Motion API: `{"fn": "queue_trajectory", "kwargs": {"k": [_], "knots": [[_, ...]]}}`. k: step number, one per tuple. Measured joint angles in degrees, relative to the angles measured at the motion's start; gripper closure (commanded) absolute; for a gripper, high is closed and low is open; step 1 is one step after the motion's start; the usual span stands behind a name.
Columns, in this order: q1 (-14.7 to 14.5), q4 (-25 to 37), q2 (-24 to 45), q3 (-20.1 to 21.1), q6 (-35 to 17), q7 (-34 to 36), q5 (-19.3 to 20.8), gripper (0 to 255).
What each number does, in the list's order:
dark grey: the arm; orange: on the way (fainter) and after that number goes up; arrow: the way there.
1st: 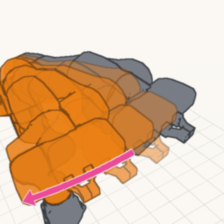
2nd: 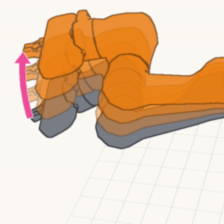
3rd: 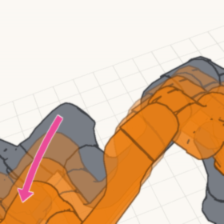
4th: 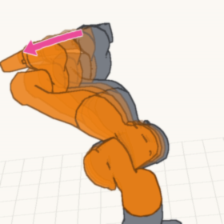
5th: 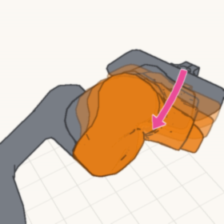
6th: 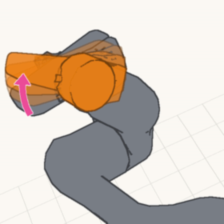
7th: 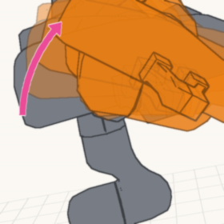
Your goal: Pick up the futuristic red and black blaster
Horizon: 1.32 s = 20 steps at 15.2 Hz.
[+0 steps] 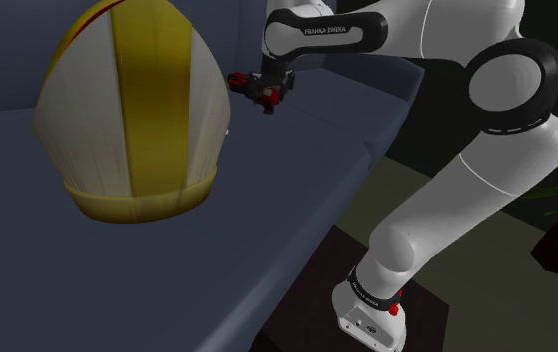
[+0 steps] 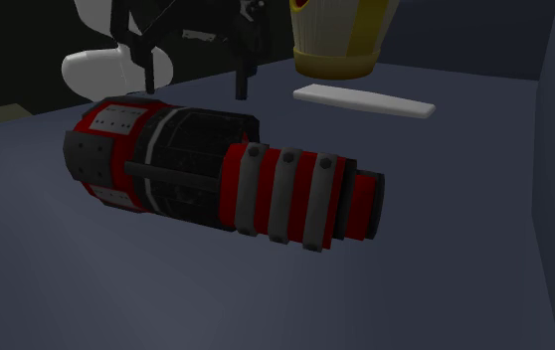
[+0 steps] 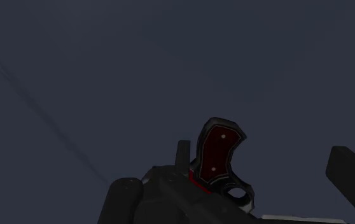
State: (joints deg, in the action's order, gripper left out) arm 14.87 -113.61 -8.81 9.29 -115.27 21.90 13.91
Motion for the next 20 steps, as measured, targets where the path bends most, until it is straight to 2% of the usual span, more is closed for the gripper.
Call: {"fn": "queue_trajectory", "kwargs": {"k": [4, 12, 13, 20], "knots": [[1.2, 7.0, 5.8, -0.2, 0.2, 4.9, 3.7, 0], [1.5, 3.4, 7.2, -0.4, -4.8, 7.2, 5.2, 0], [1.6, 3.1, 7.2, -0.4, -5.1, 7.2, 5.2, 255], [1.6, 2.9, 7.2, -0.4, -5.3, 7.3, 5.3, 255]]}}
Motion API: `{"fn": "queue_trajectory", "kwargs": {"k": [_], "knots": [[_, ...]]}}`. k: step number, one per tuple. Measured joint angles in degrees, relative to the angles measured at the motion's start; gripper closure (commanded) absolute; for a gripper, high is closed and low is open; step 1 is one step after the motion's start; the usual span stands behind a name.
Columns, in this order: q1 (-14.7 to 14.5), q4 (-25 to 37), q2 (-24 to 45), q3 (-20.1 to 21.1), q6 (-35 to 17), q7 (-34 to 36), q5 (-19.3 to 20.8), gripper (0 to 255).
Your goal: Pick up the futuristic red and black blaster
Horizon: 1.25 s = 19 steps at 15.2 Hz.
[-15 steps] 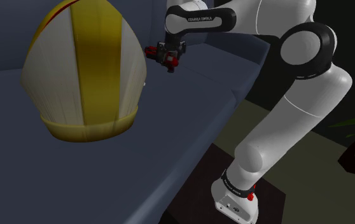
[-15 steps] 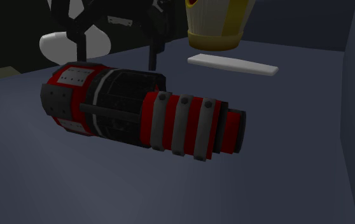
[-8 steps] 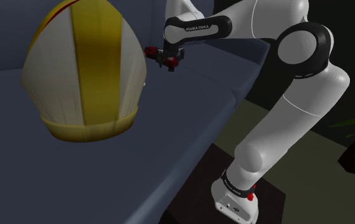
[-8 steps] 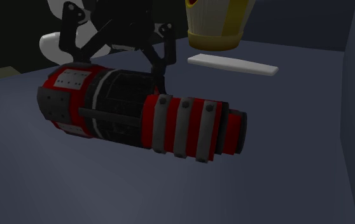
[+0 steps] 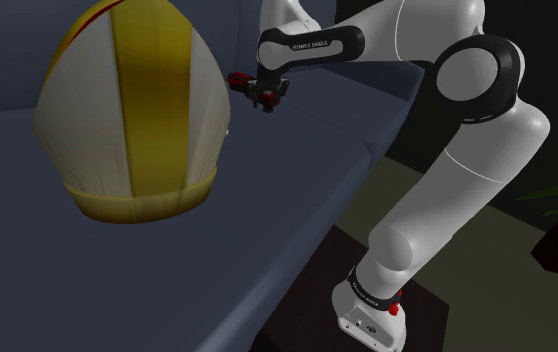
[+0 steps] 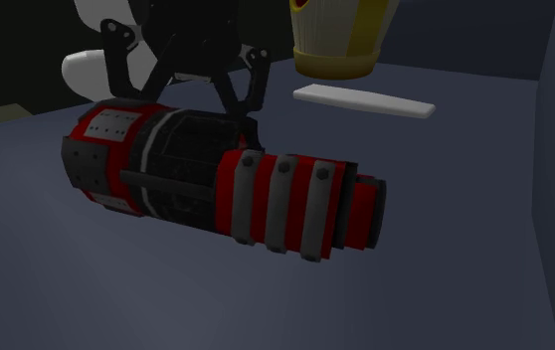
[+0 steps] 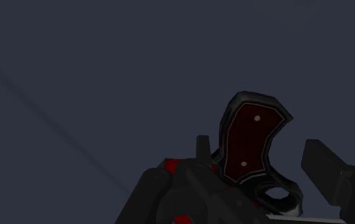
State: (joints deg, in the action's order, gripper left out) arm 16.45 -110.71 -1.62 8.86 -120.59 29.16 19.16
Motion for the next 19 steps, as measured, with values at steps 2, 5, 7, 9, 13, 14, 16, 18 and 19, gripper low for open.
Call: {"fn": "queue_trajectory", "kwargs": {"k": [2, 5, 7, 9, 13, 14, 16, 18, 19], "knots": [[0.0, 0.0, 0.0, 0.0, 0.0, 0.0, 0.0, 255], [-0.1, 0.7, 0.0, 0.1, 0.7, -0.2, -0.1, 255], [-0.1, 1.9, -0.2, 0.1, 2.0, -0.7, -0.4, 255], [-0.1, 3.3, -0.2, 0.1, 3.4, -1.0, -0.6, 255], [-0.1, 6.0, -0.4, 0.1, 6.3, -2.1, -1.1, 255], [-0.1, 6.8, -0.3, 0.1, 6.9, -2.3, -1.2, 255], [-0.2, 8.4, -0.3, 0.2, 8.5, -2.6, -1.4, 255], [-0.2, 9.9, -0.5, 0.2, 10.1, -3.2, -1.6, 255], [-0.3, 10.5, -0.4, 0.2, 10.6, -3.3, -1.6, 255]]}}
